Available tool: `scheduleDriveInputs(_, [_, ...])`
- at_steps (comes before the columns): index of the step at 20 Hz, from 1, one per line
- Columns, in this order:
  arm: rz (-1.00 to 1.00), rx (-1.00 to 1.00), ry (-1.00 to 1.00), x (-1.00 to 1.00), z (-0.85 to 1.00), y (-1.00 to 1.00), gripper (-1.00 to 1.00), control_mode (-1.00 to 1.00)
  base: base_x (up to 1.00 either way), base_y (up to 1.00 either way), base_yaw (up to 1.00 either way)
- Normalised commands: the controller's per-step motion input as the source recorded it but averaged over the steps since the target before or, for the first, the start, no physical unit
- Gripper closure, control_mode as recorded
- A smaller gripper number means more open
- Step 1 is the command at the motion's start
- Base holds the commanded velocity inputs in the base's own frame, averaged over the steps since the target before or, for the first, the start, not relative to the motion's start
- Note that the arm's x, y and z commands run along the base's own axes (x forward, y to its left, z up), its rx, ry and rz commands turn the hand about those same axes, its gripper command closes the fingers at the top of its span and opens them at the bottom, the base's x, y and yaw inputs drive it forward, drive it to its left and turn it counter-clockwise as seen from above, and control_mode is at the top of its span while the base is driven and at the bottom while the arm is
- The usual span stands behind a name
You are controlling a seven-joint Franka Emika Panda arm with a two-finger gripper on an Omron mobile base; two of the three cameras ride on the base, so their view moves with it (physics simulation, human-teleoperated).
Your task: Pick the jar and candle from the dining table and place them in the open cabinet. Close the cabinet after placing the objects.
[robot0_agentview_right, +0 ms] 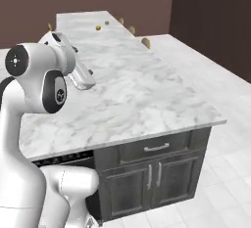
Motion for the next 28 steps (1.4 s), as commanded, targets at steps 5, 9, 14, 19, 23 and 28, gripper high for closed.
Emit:
scheduleDriveInputs(5, [0.0,0.0,0.0,0.0,0.0,0.0,-1.0,1.0,1.0,-0.59,0.48])
scheduleDriveInputs(9, [0.0,0.0,0.0,0.0,0.0,0.0,-1.0,1.0,1.0,-0.69,0.47])
scheduleDriveInputs(14, [0.0,0.0,0.0,0.0,0.0,0.0,-1.0,1.0,0.6,-1.0,0.39])
scheduleDriveInputs(19, [0.0,0.0,0.0,0.0,0.0,0.0,-1.0,1.0,0.14,-1.0,0.35])
scheduleDriveInputs(23, [0.0,0.0,0.0,0.0,0.0,0.0,-1.0,1.0,0.02,-1.0,0.35])
scheduleDriveInputs(28, [0.0,0.0,0.0,0.0,0.0,0.0,-1.0,1.0,-0.12,-1.0,0.3])
